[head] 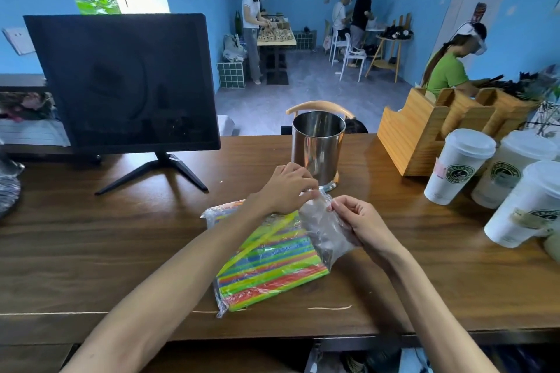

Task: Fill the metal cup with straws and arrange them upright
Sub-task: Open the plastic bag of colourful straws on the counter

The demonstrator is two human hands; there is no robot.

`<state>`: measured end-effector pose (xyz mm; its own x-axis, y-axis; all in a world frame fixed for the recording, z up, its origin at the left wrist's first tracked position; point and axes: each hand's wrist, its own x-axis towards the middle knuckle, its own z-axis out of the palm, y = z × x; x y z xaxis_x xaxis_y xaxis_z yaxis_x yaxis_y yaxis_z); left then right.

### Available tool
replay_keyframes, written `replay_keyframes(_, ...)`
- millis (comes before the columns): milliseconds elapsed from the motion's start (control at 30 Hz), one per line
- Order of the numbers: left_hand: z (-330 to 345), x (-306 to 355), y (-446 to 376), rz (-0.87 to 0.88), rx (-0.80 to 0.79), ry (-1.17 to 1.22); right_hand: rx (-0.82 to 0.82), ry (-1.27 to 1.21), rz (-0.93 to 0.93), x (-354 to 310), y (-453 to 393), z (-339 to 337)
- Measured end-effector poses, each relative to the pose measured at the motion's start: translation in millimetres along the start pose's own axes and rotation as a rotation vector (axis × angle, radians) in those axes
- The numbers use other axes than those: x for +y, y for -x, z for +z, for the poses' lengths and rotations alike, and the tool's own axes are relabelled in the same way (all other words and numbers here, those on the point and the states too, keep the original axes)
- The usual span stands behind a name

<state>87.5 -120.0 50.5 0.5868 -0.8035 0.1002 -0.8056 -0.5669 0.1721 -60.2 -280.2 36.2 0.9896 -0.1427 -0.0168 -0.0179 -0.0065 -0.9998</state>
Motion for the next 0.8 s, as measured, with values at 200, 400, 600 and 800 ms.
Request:
replay_keyframes(200,-14.9,-18.6,-12.1,-0.116,0.148,0.315,-0.152,0.254,0.119,-4.6,2.7,-9.3)
replay_keyframes(400,-3.8,-27.7,-10.9,-0.167,0.131,0.479,-0.173,0.495,0.156,14.7,11.7,-22.5)
replay_keyframes(600,5.1,-26.9,-8.2,-0.215,0.075,0.557,-0.194,0.442,0.213,12.3,27.2,-29.1)
replay_keyframes(800,-1.4,-59.7,22.1,-0.337,-0.021,0.686,0.490,0.482,0.080,17.7,55.6,-29.5)
